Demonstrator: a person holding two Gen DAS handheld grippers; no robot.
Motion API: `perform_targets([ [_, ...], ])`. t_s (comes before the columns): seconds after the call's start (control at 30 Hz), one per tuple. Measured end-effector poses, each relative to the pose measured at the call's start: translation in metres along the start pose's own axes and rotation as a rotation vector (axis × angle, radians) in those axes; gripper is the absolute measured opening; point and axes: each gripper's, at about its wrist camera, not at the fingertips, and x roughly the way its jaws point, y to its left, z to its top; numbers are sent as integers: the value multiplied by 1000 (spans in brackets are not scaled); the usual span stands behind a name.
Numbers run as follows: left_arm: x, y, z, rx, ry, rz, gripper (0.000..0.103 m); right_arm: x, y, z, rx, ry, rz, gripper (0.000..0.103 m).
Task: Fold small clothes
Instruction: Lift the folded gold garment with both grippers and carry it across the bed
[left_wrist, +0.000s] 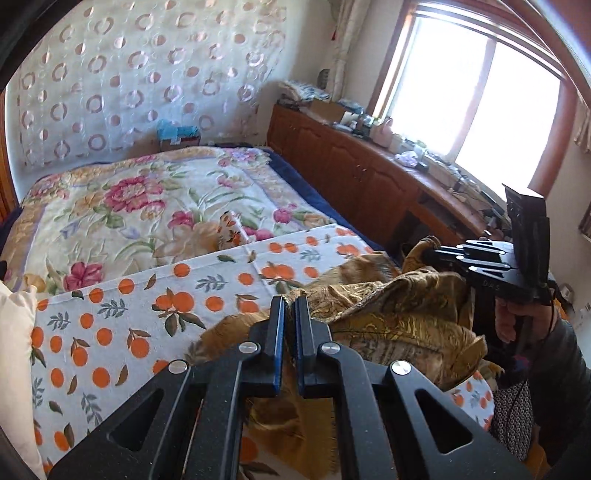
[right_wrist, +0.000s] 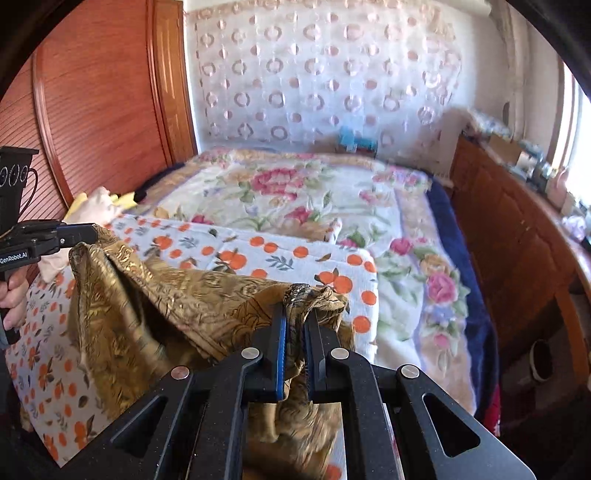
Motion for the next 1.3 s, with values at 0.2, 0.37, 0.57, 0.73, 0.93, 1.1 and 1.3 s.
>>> perform_targets([
  [0.2,35,24,-6,-33,57,18,6,-9,-12,5,27,-23,-73,35],
  [0.37,52,37,-12,-46,87,22,6,-52,12,-29,19,-59,-116,36],
  [0.57,56,39,-18,-43,85,12,6,-69,45,-78,24,0,-83,36],
  [0.73,56,42,-18,-55,80,-5,6,-98,56,-94,45,2,-44,37],
  [0.93,54,43,-17,-60,67,-15,6,-99,53,-91,-14,39,-31,38],
  [1.1,40,39,-8,-36,24,-15,6,-92,41,-71,-47,17,23,6],
  [1.3,16,38,7,-43,-43,-6,6,-100,33,-51,-84,-55,-4,4],
])
